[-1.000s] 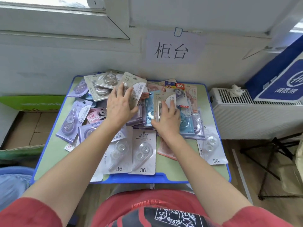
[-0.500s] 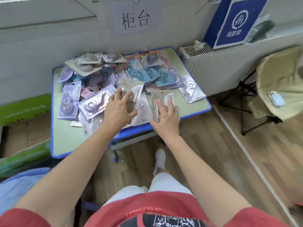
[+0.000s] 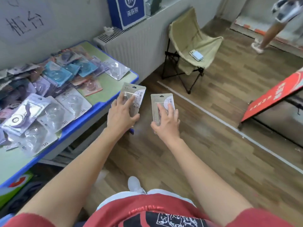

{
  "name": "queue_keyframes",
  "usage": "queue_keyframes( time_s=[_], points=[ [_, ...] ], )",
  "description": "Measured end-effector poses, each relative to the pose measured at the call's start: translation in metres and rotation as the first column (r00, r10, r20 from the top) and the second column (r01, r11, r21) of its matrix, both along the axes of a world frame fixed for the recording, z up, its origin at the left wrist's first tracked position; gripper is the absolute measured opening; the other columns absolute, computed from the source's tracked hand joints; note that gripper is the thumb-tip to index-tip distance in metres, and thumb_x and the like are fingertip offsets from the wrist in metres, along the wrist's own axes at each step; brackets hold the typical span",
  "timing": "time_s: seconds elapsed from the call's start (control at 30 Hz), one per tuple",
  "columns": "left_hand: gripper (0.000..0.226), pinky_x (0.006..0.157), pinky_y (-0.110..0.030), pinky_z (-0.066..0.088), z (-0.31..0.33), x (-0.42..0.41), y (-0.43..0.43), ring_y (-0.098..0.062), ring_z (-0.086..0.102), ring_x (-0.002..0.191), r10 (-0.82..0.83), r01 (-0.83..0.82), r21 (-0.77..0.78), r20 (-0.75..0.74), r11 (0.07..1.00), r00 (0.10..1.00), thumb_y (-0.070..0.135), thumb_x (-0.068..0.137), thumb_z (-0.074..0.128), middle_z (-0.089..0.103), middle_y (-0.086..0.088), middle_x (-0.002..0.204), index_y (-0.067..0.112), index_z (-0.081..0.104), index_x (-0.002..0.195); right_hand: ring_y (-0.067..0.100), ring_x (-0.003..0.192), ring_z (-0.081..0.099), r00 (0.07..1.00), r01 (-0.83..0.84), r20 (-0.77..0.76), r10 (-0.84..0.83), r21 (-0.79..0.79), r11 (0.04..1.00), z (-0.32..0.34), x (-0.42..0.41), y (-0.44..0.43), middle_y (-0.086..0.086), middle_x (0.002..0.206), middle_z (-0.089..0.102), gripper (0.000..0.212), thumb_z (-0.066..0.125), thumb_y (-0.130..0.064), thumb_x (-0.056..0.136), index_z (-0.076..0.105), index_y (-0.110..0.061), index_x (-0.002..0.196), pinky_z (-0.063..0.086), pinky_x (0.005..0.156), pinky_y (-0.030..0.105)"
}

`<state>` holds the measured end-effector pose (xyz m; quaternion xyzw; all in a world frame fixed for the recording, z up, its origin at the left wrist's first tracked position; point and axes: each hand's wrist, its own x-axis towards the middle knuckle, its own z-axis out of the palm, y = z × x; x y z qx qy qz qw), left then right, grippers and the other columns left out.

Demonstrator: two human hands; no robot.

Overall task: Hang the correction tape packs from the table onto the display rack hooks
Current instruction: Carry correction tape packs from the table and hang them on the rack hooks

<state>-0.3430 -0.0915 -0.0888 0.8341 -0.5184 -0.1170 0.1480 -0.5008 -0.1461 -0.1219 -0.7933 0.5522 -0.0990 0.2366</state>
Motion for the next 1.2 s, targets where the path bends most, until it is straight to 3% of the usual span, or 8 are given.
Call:
queue_keyframes(
  time_s=[0.2, 0.43, 0.87, 1.2],
  points=[
    [0.069, 0.097, -0.042, 0.038, 0.003, -0.128, -0.02, -0.034, 0.039, 0.126, -0.161, 0.162, -0.037, 0.016, 0.986, 0.987, 0.042, 0.082, 0.067, 0.025, -0.006, 0.154, 0.03, 0.04, 0.144, 0.042, 0.137, 0.016, 0.976, 0.217, 0.008, -0.217, -0.008, 0.976, 0.01, -0.14, 0.013, 0.01, 0.156, 0.014, 0.07, 0.06, -0.031, 0.084, 0.03, -0.025, 0.148, 0.028, 0.109, 0.049],
    [0.066, 0.099, -0.044, 0.037, -0.002, -0.308, -0.021, -0.036, 0.038, 0.127, -0.377, 0.374, -0.063, -0.041, 0.925, 0.925, 0.039, 0.083, 0.067, 0.025, -0.009, 0.154, 0.028, 0.041, 0.142, 0.035, 0.135, 0.019, 0.89, 0.455, -0.02, -0.456, -0.034, 0.89, 0.019, -0.315, 0.055, 0.008, 0.155, 0.015, 0.069, 0.059, -0.032, 0.086, 0.03, -0.026, 0.148, 0.025, 0.108, 0.043],
    [0.066, 0.101, -0.041, 0.033, 0.005, -0.567, -0.076, -0.033, 0.032, 0.13, -0.745, 0.742, -0.07, -0.084, 0.667, 0.662, 0.034, 0.082, 0.068, 0.024, -0.005, 0.151, 0.028, 0.04, 0.142, 0.036, 0.139, 0.017, 0.572, 0.82, -0.012, -0.82, -0.026, 0.572, 0.02, -0.546, 0.077, 0.006, 0.157, 0.011, 0.071, 0.062, -0.033, 0.086, 0.027, -0.026, 0.147, 0.028, 0.109, 0.045],
    [0.067, 0.106, -0.045, 0.031, 0.019, -0.73, -0.184, -0.034, 0.03, 0.133, -0.839, 0.821, -0.17, -0.111, 0.544, 0.533, 0.034, 0.083, 0.066, 0.026, -0.005, 0.151, 0.028, 0.038, 0.144, 0.035, 0.138, 0.021, 0.393, 0.918, 0.048, -0.918, -0.083, 0.389, 0.035, -0.695, 0.002, 0.007, 0.157, 0.013, 0.072, 0.062, -0.033, 0.087, 0.026, -0.024, 0.149, 0.029, 0.11, 0.047]
  ],
)
